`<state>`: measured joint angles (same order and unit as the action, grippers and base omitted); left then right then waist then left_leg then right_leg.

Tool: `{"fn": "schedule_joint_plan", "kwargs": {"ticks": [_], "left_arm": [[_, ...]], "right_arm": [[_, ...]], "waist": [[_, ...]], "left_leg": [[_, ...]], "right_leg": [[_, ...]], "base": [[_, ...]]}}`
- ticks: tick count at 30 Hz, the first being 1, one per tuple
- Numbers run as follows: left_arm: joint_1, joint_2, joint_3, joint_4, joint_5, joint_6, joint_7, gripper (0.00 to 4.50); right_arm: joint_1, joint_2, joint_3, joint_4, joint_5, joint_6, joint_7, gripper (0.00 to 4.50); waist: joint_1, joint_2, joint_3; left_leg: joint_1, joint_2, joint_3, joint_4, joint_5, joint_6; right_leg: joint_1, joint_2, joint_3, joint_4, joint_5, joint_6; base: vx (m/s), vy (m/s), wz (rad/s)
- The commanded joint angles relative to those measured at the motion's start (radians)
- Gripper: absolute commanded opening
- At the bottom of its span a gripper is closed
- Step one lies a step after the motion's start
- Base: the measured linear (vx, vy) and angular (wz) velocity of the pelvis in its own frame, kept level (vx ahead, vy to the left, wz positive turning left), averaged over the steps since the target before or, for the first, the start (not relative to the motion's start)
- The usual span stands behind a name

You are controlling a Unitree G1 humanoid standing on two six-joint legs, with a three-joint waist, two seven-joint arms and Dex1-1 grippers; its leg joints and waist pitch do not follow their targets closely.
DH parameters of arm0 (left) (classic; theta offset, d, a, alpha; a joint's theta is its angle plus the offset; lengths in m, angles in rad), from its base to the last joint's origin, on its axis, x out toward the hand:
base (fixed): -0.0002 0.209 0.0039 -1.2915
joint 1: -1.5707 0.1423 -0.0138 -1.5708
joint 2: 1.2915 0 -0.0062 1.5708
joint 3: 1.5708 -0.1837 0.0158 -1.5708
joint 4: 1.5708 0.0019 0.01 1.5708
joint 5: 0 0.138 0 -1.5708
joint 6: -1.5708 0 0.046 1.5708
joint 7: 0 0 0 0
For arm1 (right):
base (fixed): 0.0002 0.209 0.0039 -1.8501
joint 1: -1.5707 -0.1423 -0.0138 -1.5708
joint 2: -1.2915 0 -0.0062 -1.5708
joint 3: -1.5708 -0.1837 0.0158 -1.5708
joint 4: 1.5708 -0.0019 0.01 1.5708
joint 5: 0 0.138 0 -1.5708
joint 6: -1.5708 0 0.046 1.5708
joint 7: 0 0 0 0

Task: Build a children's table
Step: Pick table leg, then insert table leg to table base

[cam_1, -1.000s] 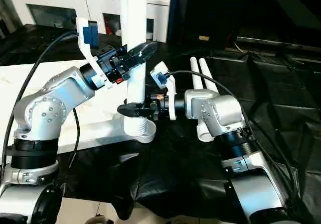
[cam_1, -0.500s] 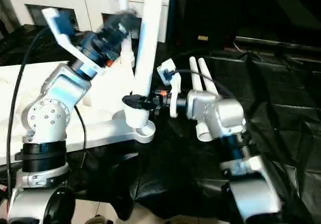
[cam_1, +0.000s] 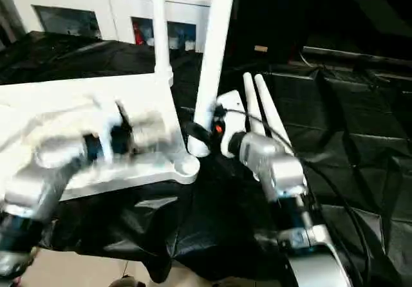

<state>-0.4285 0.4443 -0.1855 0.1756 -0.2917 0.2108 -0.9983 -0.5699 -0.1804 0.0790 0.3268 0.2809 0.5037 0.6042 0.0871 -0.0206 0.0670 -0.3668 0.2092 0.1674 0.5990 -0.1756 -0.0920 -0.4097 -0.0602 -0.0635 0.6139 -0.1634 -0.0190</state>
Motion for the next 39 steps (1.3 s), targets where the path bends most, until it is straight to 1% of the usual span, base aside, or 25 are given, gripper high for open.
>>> {"fn": "schedule_joint_plan", "kwargs": {"ticks": [1,2,4,5,7,8,9,13,14,17,18,19,20,22,23,24,26,27,28,29,30,32,36,38,39], "left_arm": [[-0.002,0.018,-0.037,0.04,0.047,-0.036,-0.035,3.01],[-0.006,0.027,-0.052,0.067,0.068,-0.05,-0.047,3.01],[-0.017,0.037,-0.072,0.127,0.097,-0.073,-0.064,2.72],[-0.025,0.039,-0.078,0.16,0.111,-0.089,-0.072,2.65],[-0.031,0.047,-0.086,0.189,0.12,-0.091,-0.088,2.61],[-0.034,0.059,-0.096,0.209,0.133,-0.097,-0.101,2.44],[-0.036,0.069,-0.103,0.226,0.142,-0.102,-0.114,2.35],[-0.035,0.085,-0.106,0.258,0.157,-0.116,-0.127,2.07],[-0.038,0.087,-0.104,0.273,0.163,-0.122,-0.129,1.86],[-0.039,0.088,-0.089,0.299,0.167,-0.139,-0.123,1.73],[-0.041,0.088,-0.086,0.307,0.17,-0.146,-0.12,1.5],[-0.044,0.089,-0.086,0.316,0.171,-0.149,-0.122,1.5],[-0.046,0.09,-0.087,0.325,0.173,-0.152,-0.121,1.39],[-0.052,0.093,-0.09,0.344,0.184,-0.162,-0.121,1.21],[-0.055,0.096,-0.095,0.353,0.193,-0.166,-0.121,1.06],[-0.055,0.096,-0.095,0.353,0.193,-0.166,-0.121,1.06],[-0.063,0.103,-0.109,0.372,0.214,-0.175,-0.135,0.87],[-0.065,0.107,-0.115,0.376,0.222,-0.176,-0.14,0.75],[-0.065,0.108,-0.117,0.378,0.224,-0.177,-0.141,0.75],[-0.067,0.11,-0.121,0.384,0.231,-0.178,-0.146,0.51],[-0.068,0.11,-0.121,0.385,0.231,-0.179,-0.146,0.51],[-0.072,0.112,-0.127,0.391,0.24,-0.179,-0.149,0.43],[-0.072,0.119,-0.134,0.395,0.25,-0.172,-0.164,0.03],[-0.074,0.113,-0.126,0.395,0.242,-0.163,-0.169,0.01],[-0.075,0.108,-0.117,0.388,0.227,-0.15,-0.177,0.0]], "right_arm": [[0.002,-0.007,-0.002,-0.016,-0.012,-0.024,-0.017,1.91],[0.002,-0.005,-0.001,-0.012,-0.018,-0.034,-0.021,1.91],[0.003,-0.002,0.001,-0.009,-0.026,-0.045,-0.025,1.91],[0.004,0.001,0.002,-0.01,-0.03,-0.05,-0.027,1.91],[0.005,0.002,0.004,-0.011,-0.033,-0.054,-0.03,1.91],[0.005,0.004,0.004,-0.011,-0.034,-0.057,-0.032,1.91],[0.006,0.005,0.004,-0.01,-0.036,-0.059,-0.034,1.91],[0.008,0.011,0.006,-0.013,-0.039,-0.062,-0.039,1.91],[0.007,0.012,0.007,-0.01,-0.04,-0.064,-0.039,1.91],[0.003,0.014,0.012,0.0,-0.041,-0.07,-0.035,1.91],[0.002,0.015,0.013,0.0,-0.041,-0.07,-0.034,1.91],[0.0,0.017,0.014,0.001,-0.04,-0.07,-0.032,1.91],[-0.001,0.018,0.015,0.0,-0.039,-0.069,-0.03,1.91],[-0.005,0.023,0.015,-0.001,-0.04,-0.066,-0.025,1.91],[-0.009,0.025,0.015,-0.003,-0.038,-0.062,-0.018,1.91],[-0.009,0.025,0.015,-0.003,-0.038,-0.062,-0.018,1.91],[-0.013,0.02,0.025,-0.015,-0.032,-0.049,0.01,1.91],[-0.013,0.017,0.029,-0.02,-0.031,-0.046,0.02,1.91],[-0.013,0.016,0.031,-0.022,-0.031,-0.045,0.023,1.91],[-0.013,0.011,0.036,-0.028,-0.029,-0.039,0.035,1.91],[-0.012,0.009,0.038,-0.033,-0.024,-0.03,0.045,1.91],[-0.008,0.0,0.05,-0.056,-0.003,-0.001,0.088,1.91],[-0.006,-0.006,0.069,-0.074,0.022,0.041,0.139,1.91],[-0.009,-0.006,0.079,-0.063,0.014,0.038,0.156,1.91],[-0.015,-0.002,0.084,-0.044,0.006,0.028,0.16,1.91]], "waist": [[-0.003,0.018,-0.077],[-0.004,0.018,-0.077],[-0.004,0.023,-0.077],[-0.006,0.023,-0.076],[-0.004,0.024,-0.078],[-0.003,0.034,-0.077],[-0.006,0.027,-0.077],[-0.006,0.029,-0.078],[-0.006,0.024,-0.078],[-0.004,0.026,-0.077],[-0.004,0.026,-0.078],[-0.004,0.021,-0.077],[-0.002,0.024,-0.077],[-0.003,0.024,-0.076],[-0.003,0.023,-0.075],[-0.003,0.024,-0.074],[-0.004,0.022,-0.072],[-0.005,0.024,-0.07],[-0.005,0.024,-0.07],[-0.006,0.023,-0.067],[-0.007,0.023,-0.068],[-0.006,0.022,-0.068],[-0.006,0.023,-0.068],[-0.008,0.024,-0.068],[-0.008,0.024,-0.07]], "left_leg": [[0.016,0.013,0.0,-0.075,-0.219,-0.045],[0.016,0.012,0.001,-0.074,-0.222,-0.046],[0.018,0.013,-0.001,-0.075,-0.236,-0.051],[0.018,0.011,0.0,-0.075,-0.246,-0.051],[0.019,0.014,-0.002,-0.076,-0.245,-0.054],[0.021,0.013,-0.003,-0.075,-0.25,-0.056],[0.02,0.012,-0.002,-0.075,-0.26,-0.055],[0.02,0.014,-0.002,-0.075,-0.258,-0.054],[0.02,0.015,-0.002,-0.076,-0.256,-0.052],[0.019,0.015,-0.002,-0.076,-0.256,-0.051],[0.019,0.014,-0.002,-0.075,-0.256,-0.05],[0.018,0.015,-0.002,-0.076,-0.255,-0.048],[0.019,0.015,-0.002,-0.076,-0.255,-0.049],[0.02,0.015,-0.002,-0.076,-0.261,-0.048],[0.02,0.015,-0.002,-0.077,-0.271,-0.048],[0.021,0.015,-0.003,-0.078,-0.277,-0.049],[0.021,0.014,-0.004,-0.079,-0.294,-0.05],[0.022,0.014,-0.005,-0.08,-0.305,-0.05],[0.022,0.014,-0.005,-0.08,-0.305,-0.05],[0.024,0.013,-0.007,-0.081,-0.322,-0.049],[0.025,0.012,-0.008,-0.081,-0.325,-0.05],[0.027,0.012,-0.009,-0.081,-0.324,-0.047],[0.027,0.013,-0.01,-0.082,-0.327,-0.042],[0.028,0.014,-0.011,-0.082,-0.333,-0.045],[0.029,0.015,-0.011,-0.082,-0.328,-0.048]], "right_leg": [[0.052,-0.065,0.046,-0.07,-0.257,-0.145],[0.052,-0.065,0.046,-0.07,-0.263,-0.142],[0.051,-0.065,0.047,-0.071,-0.279,-0.138],[0.049,-0.064,0.047,-0.075,-0.287,-0.136],[0.052,-0.067,0.047,-0.07,-0.275,-0.145],[0.048,-0.066,0.047,-0.07,-0.268,-0.152],[0.05,-0.064,0.046,-0.071,-0.266,-0.154],[0.051,-0.066,0.047,-0.068,-0.258,-0.167],[0.051,-0.067,0.046,-0.069,-0.262,-0.167],[0.051,-0.067,0.047,-0.069,-0.263,-0.169],[0.051,-0.068,0.047,-0.069,-0.269,-0.166],[0.052,-0.069,0.047,-0.07,-0.273,-0.165],[0.05,-0.07,0.047,-0.07,-0.281,-0.164],[0.049,-0.069,0.047,-0.072,-0.294,-0.16],[0.048,-0.071,0.048,-0.075,-0.318,-0.154],[0.047,-0.07,0.047,-0.076,-0.332,-0.151],[0.048,-0.071,0.047,-0.08,-0.369,-0.139],[0.046,-0.072,0.046,-0.084,-0.396,-0.131],[0.046,-0.072,0.046,-0.084,-0.396,-0.131],[0.046,-0.072,0.045,-0.089,-0.447,-0.114],[0.046,-0.073,0.045,-0.091,-0.465,-0.107],[0.045,-0.072,0.044,-0.093,-0.473,-0.104],[0.044,-0.072,0.043,-0.093,-0.474,-0.105],[0.044,-0.072,0.043,-0.093,-0.468,-0.112],[0.043,-0.073,0.044,-0.089,-0.446,-0.123]], "base": [[0.0,0.0,0.0],[0.0,0.0,0.0],[0.0,0.0,0.0],[0.0,0.0,0.0],[0.0,0.0,0.0],[0.0,0.0,0.0],[0.0,0.0,0.0],[0.0,0.0,0.0],[0.0,0.0,0.0],[0.0,0.0,0.0],[0.0,0.0,0.0],[0.0,0.0,0.0],[0.0,0.0,0.0],[0.0,0.0,0.0],[0.0,0.0,0.0],[0.0,0.0,0.0],[0.0,0.0,0.0],[0.0,0.0,0.0],[0.0,0.0,0.0],[0.0,0.0,0.0],[0.0,0.0,0.0],[0.0,0.0,0.0],[0.0,0.0,0.0],[0.0,0.0,0.0],[0.0,0.0,0.0]]}}
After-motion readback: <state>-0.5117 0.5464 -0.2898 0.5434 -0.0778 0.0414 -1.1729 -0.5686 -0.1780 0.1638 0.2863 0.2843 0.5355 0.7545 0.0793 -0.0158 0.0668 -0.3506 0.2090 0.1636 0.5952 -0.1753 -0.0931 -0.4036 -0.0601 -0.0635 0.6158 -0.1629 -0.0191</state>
